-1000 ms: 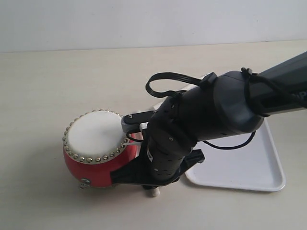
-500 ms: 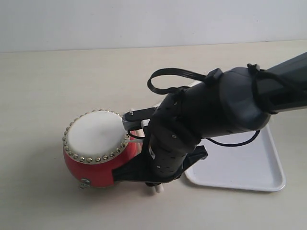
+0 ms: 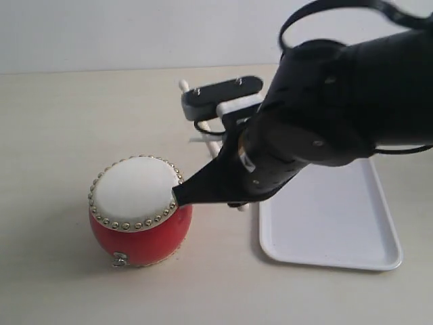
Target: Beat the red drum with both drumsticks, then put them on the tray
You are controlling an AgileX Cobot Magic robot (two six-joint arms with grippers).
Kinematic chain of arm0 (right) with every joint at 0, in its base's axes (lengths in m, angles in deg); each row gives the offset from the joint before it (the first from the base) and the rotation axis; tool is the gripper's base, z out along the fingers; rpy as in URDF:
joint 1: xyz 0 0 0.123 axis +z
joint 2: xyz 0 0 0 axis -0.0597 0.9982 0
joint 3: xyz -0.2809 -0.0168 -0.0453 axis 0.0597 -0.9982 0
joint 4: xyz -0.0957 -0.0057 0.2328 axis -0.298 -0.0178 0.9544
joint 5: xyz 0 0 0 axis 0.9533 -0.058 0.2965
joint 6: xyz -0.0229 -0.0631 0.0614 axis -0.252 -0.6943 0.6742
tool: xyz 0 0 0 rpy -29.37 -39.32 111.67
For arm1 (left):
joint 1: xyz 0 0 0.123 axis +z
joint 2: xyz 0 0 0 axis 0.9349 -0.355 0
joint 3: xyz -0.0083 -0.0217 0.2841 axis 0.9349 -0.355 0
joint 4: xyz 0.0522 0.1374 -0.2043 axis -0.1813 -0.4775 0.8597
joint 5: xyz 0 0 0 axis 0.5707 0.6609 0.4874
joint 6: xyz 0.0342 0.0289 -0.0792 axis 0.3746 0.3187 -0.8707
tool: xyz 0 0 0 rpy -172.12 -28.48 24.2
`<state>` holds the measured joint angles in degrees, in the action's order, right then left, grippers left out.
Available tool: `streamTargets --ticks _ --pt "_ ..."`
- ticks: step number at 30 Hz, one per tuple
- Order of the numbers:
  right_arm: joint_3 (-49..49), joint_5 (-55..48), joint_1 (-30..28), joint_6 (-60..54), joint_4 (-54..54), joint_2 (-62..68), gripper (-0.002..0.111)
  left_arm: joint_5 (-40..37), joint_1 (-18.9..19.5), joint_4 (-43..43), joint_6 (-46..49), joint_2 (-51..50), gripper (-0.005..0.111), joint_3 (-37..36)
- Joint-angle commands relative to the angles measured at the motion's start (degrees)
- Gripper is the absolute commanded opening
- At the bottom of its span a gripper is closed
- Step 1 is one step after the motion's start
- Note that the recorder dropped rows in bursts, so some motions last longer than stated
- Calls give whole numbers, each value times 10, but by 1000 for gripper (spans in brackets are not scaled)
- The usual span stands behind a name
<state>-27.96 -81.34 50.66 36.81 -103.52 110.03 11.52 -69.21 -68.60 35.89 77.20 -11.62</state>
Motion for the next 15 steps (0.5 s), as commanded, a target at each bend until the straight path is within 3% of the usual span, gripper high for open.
streamTargets --ticks 1,6,8,12,15 --pt "-1 -21 -3 -1 -38 -86 0 8 1 1 11 -21 0 53" --pt "2 -19 -3 -4 -58 -197 0 -24 1 -5 97 -128 0 154" --pt "1 -33 -3 -5 -49 -245 0 -38 0 -5 131 -224 0 249" --pt "-1 -99 -1 -41 -22 -314 0 -128 -7 -4 285 -479 0 477" --pt "-1 -153 -1 -63 -20 -366 0 -349 -53 105 519 -724 0 749"
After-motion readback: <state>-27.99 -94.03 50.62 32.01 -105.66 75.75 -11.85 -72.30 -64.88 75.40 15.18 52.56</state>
